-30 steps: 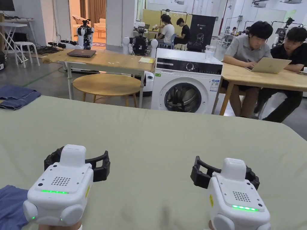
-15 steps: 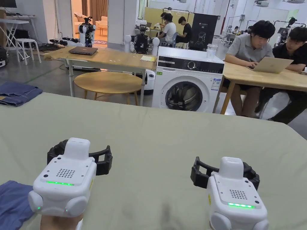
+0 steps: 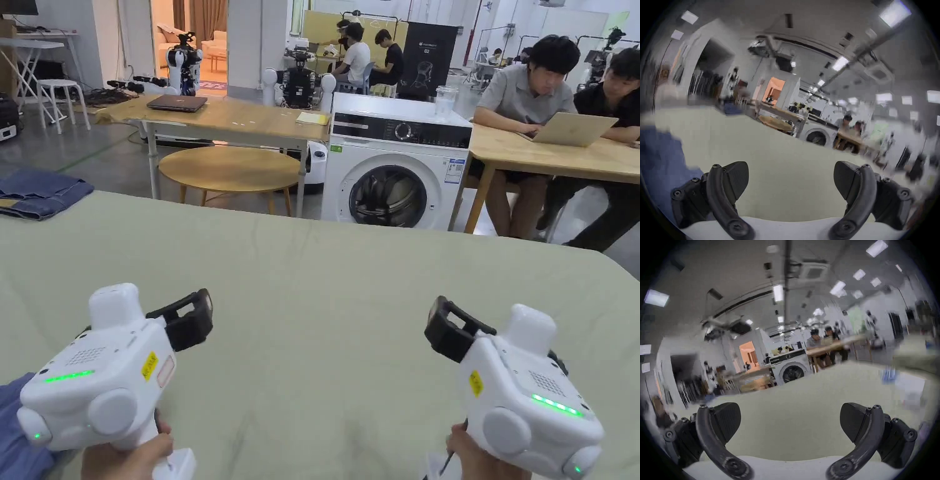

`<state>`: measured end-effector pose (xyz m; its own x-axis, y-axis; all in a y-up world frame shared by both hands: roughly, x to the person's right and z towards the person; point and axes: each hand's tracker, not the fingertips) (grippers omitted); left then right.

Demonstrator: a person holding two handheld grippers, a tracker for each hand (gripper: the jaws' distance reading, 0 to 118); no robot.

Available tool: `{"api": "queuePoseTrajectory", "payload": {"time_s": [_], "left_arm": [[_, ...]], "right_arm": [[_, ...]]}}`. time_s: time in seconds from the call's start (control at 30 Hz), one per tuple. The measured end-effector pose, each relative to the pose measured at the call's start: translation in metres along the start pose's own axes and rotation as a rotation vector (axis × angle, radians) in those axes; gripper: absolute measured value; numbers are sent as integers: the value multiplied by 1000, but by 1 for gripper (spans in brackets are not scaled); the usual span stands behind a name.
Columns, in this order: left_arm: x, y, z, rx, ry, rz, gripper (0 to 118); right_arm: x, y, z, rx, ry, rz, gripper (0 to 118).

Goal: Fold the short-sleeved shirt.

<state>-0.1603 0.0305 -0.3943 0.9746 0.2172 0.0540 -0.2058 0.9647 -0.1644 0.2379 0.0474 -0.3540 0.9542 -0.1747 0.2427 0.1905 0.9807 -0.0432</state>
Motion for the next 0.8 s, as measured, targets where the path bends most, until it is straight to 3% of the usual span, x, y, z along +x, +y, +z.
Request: {"api": "queuePoseTrajectory", "payload": {"time_s": [0.07, 0.13, 0.2, 0.27, 0.37, 0.47, 0.5, 0.53, 0.6, 0.7, 0.8], "left_arm": [[28, 3, 2, -20, 63, -398, 107], [49, -5, 1, 7, 141, -774, 106], [53, -19, -8, 36, 160, -1022, 106], [56, -24, -11, 40, 153, -1169, 106], [58, -29, -12, 58, 173, -1315, 106], [59, -35, -11, 63, 182, -1384, 107], [59, -35, -10, 60, 173, -1372, 106], [59, -35, -9, 54, 160, -1348, 106], [59, -28, -5, 44, 127, -1185, 106], [51, -11, -4, -13, 95, -829, 106], [38, 2, -2, -31, 50, -446, 106]], "right_arm": [[-22, -2, -2, 24, -3, 420, 118], [-46, -21, -1, 102, -45, 890, 118], [-54, -40, 1, 189, -82, 1220, 118], [-55, -52, 2, 220, -67, 1399, 118], [-55, -60, 6, 252, -69, 1516, 118], [-57, -62, 9, 256, -92, 1530, 118], [-56, -60, 10, 256, -102, 1510, 118], [-57, -56, 11, 243, -105, 1441, 118], [-58, -44, 12, 178, -73, 1241, 118], [-51, -23, 11, 47, -46, 829, 118], [-39, -11, 12, -31, -55, 473, 118]]}}
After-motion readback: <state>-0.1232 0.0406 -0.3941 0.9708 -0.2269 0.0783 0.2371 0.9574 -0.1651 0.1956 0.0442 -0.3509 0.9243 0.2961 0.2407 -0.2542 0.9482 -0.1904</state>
